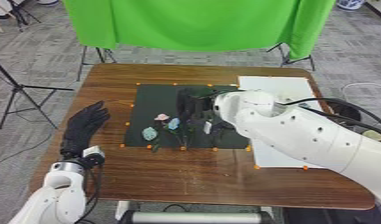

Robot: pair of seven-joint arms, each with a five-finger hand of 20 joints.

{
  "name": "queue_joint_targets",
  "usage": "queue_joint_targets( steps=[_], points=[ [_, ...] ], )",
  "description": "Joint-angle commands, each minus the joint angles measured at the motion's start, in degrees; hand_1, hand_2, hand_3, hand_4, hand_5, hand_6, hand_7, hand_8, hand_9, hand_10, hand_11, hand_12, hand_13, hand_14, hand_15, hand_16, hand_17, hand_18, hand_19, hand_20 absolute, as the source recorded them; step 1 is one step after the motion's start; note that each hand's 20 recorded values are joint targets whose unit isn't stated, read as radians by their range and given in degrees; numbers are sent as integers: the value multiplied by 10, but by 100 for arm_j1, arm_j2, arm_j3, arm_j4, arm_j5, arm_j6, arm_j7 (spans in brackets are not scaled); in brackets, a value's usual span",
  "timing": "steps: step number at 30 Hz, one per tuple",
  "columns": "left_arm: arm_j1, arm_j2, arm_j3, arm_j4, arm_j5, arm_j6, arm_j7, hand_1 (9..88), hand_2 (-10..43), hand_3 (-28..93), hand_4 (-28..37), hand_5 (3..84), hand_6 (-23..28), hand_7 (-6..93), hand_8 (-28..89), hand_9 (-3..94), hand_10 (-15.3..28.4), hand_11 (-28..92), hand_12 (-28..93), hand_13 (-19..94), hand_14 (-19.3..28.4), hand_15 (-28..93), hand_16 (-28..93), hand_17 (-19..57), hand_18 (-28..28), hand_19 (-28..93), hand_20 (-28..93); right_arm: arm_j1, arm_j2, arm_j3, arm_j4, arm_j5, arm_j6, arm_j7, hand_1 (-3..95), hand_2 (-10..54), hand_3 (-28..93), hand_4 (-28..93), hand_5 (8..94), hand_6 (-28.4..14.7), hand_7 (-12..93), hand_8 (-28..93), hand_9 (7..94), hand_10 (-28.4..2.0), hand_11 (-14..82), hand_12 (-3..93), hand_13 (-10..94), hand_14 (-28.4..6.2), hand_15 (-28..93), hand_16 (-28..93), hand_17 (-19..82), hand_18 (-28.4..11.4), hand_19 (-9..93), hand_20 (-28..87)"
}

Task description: Arrange flowers

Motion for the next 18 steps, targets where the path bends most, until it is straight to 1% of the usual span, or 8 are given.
queue_joint_targets(
  steps=[1, 6, 8, 9, 10, 11, 15, 18],
  points=[
    [-24, -14, 34, 44, 31, -105, -85, 198, -26, 711, -283, 469, 20, 147, -70, 452, 127, 169, 114, 369, 168, 179, -5, 64, 136, 97, 157, -42, -34, 25, 177, -124, -78, 106, 561, -87, 643, -204, 754, 24, 274, 21, 846, -101, 91, 320, 889, -25, 578, 359, 622, -120, 932, 559],
    [-33, -7, 42, 45, 29, -113, -93, 196, -28, 713, -283, 469, 20, 148, -70, 452, 126, 170, 115, 367, 169, 179, -4, 63, 136, 97, 157, -21, -13, 18, 217, -225, -67, 149, 550, -79, 641, -197, 739, 30, 276, 13, 834, -100, 96, 312, 883, -28, 582, 358, 616, -122, 932, 563],
    [-6, -5, 27, 30, 21, -98, -76, 196, -27, 712, -283, 469, 19, 148, -70, 452, 126, 169, 115, 367, 169, 180, -4, 63, 136, 97, 156, -9, -26, 62, 221, -194, -225, 212, 540, -79, 642, -188, 731, 32, 281, 11, 821, -101, 99, 305, 879, -29, 585, 357, 614, -123, 932, 566],
    [-37, 0, 38, 48, 27, -117, -94, 196, -27, 712, -283, 469, 20, 148, -70, 452, 126, 170, 115, 367, 169, 180, -4, 63, 136, 97, 156, -12, 1, 94, 192, -141, -325, 264, 538, -79, 642, -187, 727, 33, 283, 11, 816, -101, 102, 303, 877, -29, 586, 356, 613, -123, 932, 567],
    [-2, 0, 21, 23, 25, -93, -92, 197, -27, 711, -283, 469, 20, 148, -71, 451, 126, 170, 115, 366, 169, 179, -4, 63, 136, 97, 156, -8, -14, 104, 211, -131, -338, 246, 531, -78, 639, -181, 717, 33, 286, 8, 802, -104, 111, 290, 874, -29, 587, 355, 611, -123, 932, 568],
    [-50, 6, 42, 49, 24, -110, -80, 197, -27, 711, -283, 469, 20, 148, -71, 451, 126, 170, 115, 366, 169, 179, -4, 62, 136, 97, 156, 34, 25, 69, 172, -97, -305, 290, 517, -80, 641, -175, 702, 32, 289, 7, 783, -107, 124, 272, 870, -30, 589, 353, 606, -125, 932, 569],
    [-56, 6, 43, 51, 21, -94, -69, 196, -27, 712, -283, 468, 19, 147, -70, 451, 126, 170, 115, 366, 169, 178, -4, 62, 136, 97, 156, 72, 21, 117, 150, -58, -379, 374, 491, -84, 640, -167, 674, 41, 276, 1, 758, -119, 164, 209, 863, -34, 595, 347, 602, -128, 932, 572],
    [-60, -5, 52, 52, 27, -107, -59, 197, -26, 712, -283, 469, 18, 148, -70, 451, 126, 170, 115, 366, 169, 177, -4, 62, 136, 97, 155, 117, 39, 178, 101, -1, -578, 442, 480, -84, 644, -169, 663, 44, 263, -2, 753, -122, 168, 194, 862, -36, 596, 347, 600, -131, 932, 575]
  ],
)
